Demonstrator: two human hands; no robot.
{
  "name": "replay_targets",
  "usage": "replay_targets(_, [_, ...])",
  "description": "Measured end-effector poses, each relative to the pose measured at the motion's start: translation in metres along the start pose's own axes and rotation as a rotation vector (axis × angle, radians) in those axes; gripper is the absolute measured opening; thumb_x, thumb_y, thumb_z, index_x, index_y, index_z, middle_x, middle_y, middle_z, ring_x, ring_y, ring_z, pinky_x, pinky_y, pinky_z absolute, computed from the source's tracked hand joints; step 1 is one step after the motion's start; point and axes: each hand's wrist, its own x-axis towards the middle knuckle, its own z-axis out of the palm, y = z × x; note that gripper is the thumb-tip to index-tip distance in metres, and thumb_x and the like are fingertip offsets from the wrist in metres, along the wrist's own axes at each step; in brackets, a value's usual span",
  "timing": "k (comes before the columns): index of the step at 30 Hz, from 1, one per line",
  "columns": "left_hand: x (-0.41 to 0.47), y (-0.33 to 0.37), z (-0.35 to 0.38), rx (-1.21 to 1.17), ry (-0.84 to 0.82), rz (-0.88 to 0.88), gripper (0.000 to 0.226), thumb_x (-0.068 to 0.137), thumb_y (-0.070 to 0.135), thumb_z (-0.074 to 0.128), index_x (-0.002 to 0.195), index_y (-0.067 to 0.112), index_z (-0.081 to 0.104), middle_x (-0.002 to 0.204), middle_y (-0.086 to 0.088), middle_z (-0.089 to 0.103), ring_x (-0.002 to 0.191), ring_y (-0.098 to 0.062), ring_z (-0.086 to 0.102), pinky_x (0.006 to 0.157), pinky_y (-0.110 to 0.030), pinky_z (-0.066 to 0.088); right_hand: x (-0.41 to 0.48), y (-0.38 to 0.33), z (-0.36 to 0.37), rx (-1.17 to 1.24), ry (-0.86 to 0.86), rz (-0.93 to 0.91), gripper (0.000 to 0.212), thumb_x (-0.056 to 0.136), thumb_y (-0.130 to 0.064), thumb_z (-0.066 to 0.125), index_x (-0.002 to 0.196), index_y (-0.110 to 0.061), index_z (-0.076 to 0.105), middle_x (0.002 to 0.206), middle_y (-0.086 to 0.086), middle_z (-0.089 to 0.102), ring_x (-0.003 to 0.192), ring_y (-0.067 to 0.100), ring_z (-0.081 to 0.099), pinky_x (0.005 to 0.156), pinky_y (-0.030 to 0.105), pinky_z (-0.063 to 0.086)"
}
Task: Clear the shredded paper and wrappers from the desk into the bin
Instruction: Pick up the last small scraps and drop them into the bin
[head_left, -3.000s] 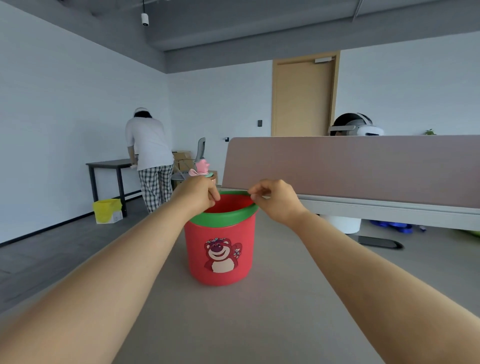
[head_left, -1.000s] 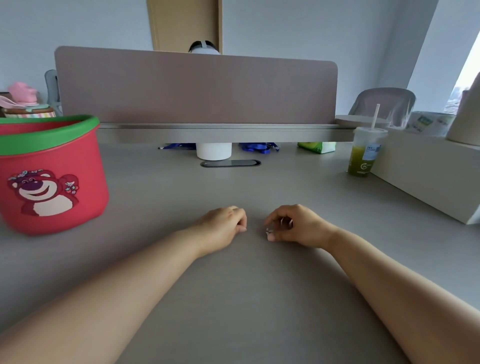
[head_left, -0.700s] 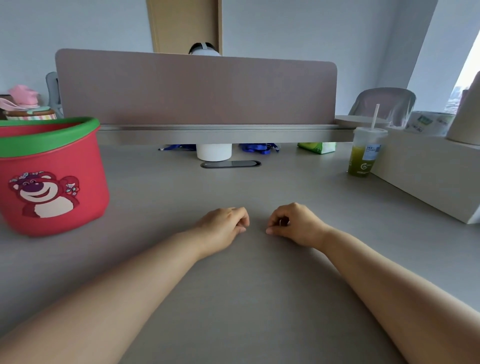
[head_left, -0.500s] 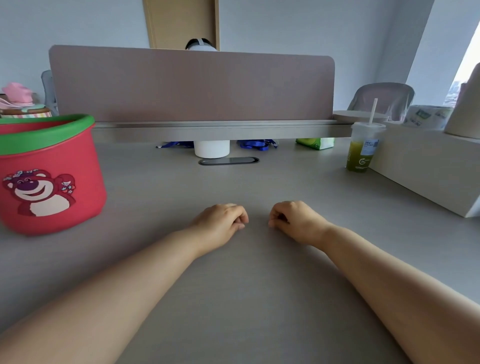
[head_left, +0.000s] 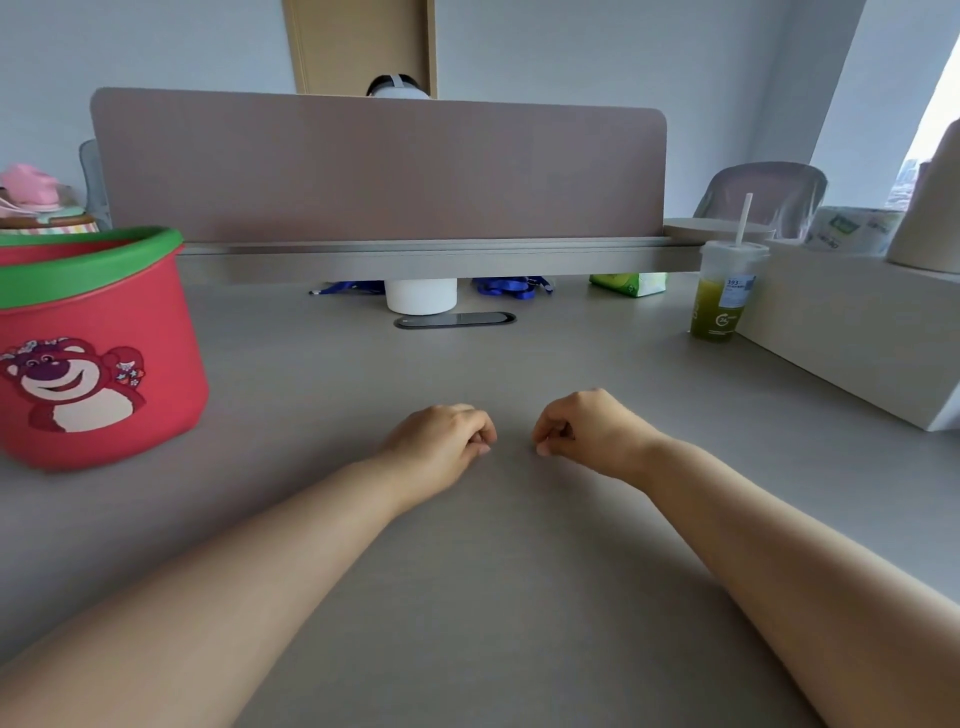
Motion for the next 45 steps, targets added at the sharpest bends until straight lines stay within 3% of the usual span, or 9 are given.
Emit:
replay_targets(9, [-0.002, -0.004, -0.003, 0.073, -0.009, -0.019, 0.016, 0.089, 0.019, 0.053, 0.103, 0.015, 0.060, 0.111, -0.002, 0.064, 0.101, -0.023, 0.059, 0.081, -0.030, 0.043, 0.003, -0.010, 0.011, -0.225, -0.124, 0.045, 0.024, 0.084, -0.002, 0.041, 0.097, -0.014, 0.056, 0.112, 0.009, 0.057, 0.099, 0.029, 0.055, 0.081, 0.034, 0.047])
replay_targets(14, [-0.006, -0.010, -0.026, 0.091, 0.037, -0.015, 0.015, 0.091, 0.018, 0.049, 0.104, 0.016, 0.056, 0.109, 0.001, 0.063, 0.098, -0.020, 0.057, 0.073, -0.026, 0.037, 0.013, -0.022, 0.004, -0.002, -0.119, 0.011, 0.014, 0.090, -0.008, 0.038, 0.085, -0.018, 0.046, 0.094, 0.005, 0.052, 0.081, 0.021, 0.047, 0.064, 0.026, 0.042])
replay_targets(21, [-0.033, -0.044, -0.133, 0.249, 0.405, -0.025, 0.009, 0.088, 0.011, 0.052, 0.096, 0.010, 0.056, 0.098, -0.007, 0.064, 0.088, -0.031, 0.061, 0.068, -0.038, 0.046, 0.075, -0.139, -0.024, 0.410, 0.267, -0.262, 0.013, 0.093, -0.010, 0.042, 0.081, -0.014, 0.046, 0.063, -0.009, 0.043, 0.060, 0.011, 0.046, 0.052, 0.016, 0.033])
replay_targets(26, [-0.071, -0.106, -0.237, 0.355, 0.708, -0.317, 0.010, 0.085, 0.008, 0.058, 0.094, 0.004, 0.056, 0.088, -0.014, 0.068, 0.080, -0.033, 0.064, 0.068, -0.043, 0.052, 0.130, -0.254, -0.023, 0.526, 0.319, -0.530, 0.016, 0.090, -0.005, 0.047, 0.076, -0.014, 0.046, 0.064, -0.008, 0.045, 0.054, 0.004, 0.037, 0.051, 0.010, 0.035])
replay_targets(31, [-0.085, -0.158, -0.276, 0.254, 0.620, -0.487, 0.013, 0.082, 0.006, 0.063, 0.094, 0.002, 0.060, 0.087, -0.013, 0.071, 0.078, -0.021, 0.066, 0.085, -0.035, 0.051, 0.182, -0.315, -0.007, 0.444, 0.309, -0.578, 0.011, 0.084, 0.001, 0.052, 0.083, 0.003, 0.063, 0.082, 0.014, 0.066, 0.074, 0.017, 0.051, 0.063, 0.022, 0.037])
replay_targets(34, [-0.087, -0.172, -0.285, 0.141, 0.522, -0.533, 0.015, 0.084, 0.003, 0.059, 0.098, 0.003, 0.064, 0.092, -0.013, 0.072, 0.066, -0.001, 0.055, 0.091, -0.022, 0.041, 0.198, -0.326, -0.004, 0.385, 0.269, -0.555, 0.015, 0.081, -0.001, 0.058, 0.086, -0.003, 0.071, 0.094, 0.011, 0.073, 0.080, 0.012, 0.058, 0.080, 0.022, 0.047])
replay_targets(36, [-0.088, -0.179, -0.290, 0.127, 0.469, -0.545, 0.022, 0.086, -0.002, 0.053, 0.101, 0.006, 0.066, 0.100, -0.012, 0.070, 0.073, -0.006, 0.056, 0.087, -0.022, 0.042, 0.203, -0.328, -0.005, 0.365, 0.233, -0.551, 0.018, 0.080, 0.000, 0.059, 0.089, -0.007, 0.073, 0.096, 0.007, 0.074, 0.083, 0.010, 0.060, 0.084, 0.019, 0.045])
replay_targets(39, [-0.088, -0.184, -0.291, 0.073, 0.461, -0.538, 0.019, 0.086, -0.003, 0.053, 0.095, 0.003, 0.069, 0.096, -0.014, 0.070, 0.060, 0.006, 0.057, 0.076, -0.014, 0.047, 0.206, -0.329, -0.005, 0.361, 0.213, -0.513, 0.018, 0.076, 0.001, 0.062, 0.084, -0.010, 0.074, 0.088, 0.006, 0.075, 0.082, 0.015, 0.066, 0.083, 0.023, 0.050])
replay_targets(45, [-0.088, -0.183, -0.283, 0.322, 0.454, -0.575, 0.015, 0.079, 0.032, 0.068, 0.077, 0.018, 0.069, 0.064, 0.009, 0.058, 0.067, -0.012, 0.055, 0.065, -0.023, 0.041, 0.202, -0.326, -0.007, 0.285, 0.243, -0.476, 0.015, 0.077, -0.026, 0.069, 0.067, -0.016, 0.066, 0.054, -0.009, 0.059, 0.055, 0.009, 0.054, 0.064, 0.028, 0.047])
